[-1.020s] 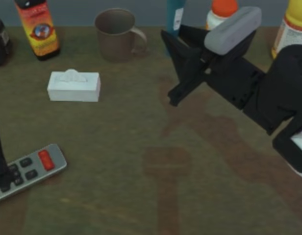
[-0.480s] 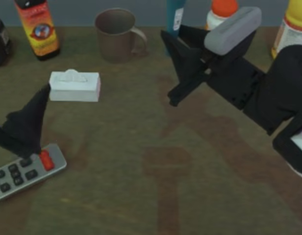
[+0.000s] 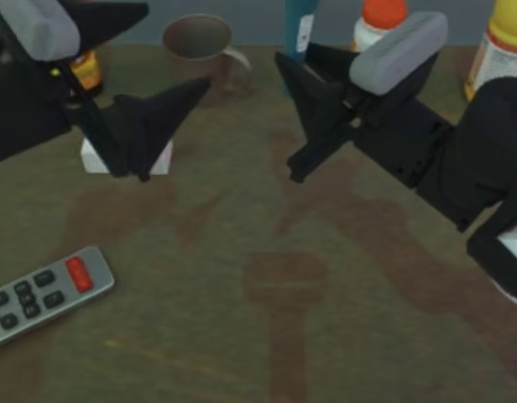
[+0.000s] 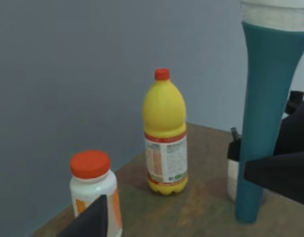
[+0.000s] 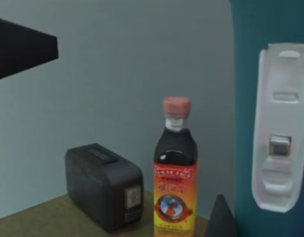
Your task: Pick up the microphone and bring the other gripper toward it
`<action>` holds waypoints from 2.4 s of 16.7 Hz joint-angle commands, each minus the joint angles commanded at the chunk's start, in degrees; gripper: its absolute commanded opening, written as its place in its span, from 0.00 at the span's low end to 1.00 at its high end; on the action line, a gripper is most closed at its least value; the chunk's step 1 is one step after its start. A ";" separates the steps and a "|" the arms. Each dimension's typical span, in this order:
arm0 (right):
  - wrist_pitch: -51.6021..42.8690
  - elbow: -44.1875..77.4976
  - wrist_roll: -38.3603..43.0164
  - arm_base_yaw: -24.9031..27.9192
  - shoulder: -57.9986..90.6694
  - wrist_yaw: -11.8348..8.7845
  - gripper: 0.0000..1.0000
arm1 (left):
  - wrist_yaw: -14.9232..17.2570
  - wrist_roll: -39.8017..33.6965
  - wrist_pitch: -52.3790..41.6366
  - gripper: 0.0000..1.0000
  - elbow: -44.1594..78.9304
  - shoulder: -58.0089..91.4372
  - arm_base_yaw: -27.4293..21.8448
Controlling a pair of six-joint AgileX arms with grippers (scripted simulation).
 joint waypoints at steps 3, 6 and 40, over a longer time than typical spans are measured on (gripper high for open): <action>0.00 0.00 0.00 0.00 0.00 0.00 0.00 | 3.91 0.60 1.96 1.00 3.53 6.05 -1.35; 0.00 0.00 0.00 0.00 0.00 0.00 0.00 | 4.58 0.70 2.28 1.00 4.13 7.04 -1.59; 0.00 0.00 0.00 0.00 0.00 0.00 0.00 | -7.84 0.03 6.40 0.00 18.39 24.78 -14.29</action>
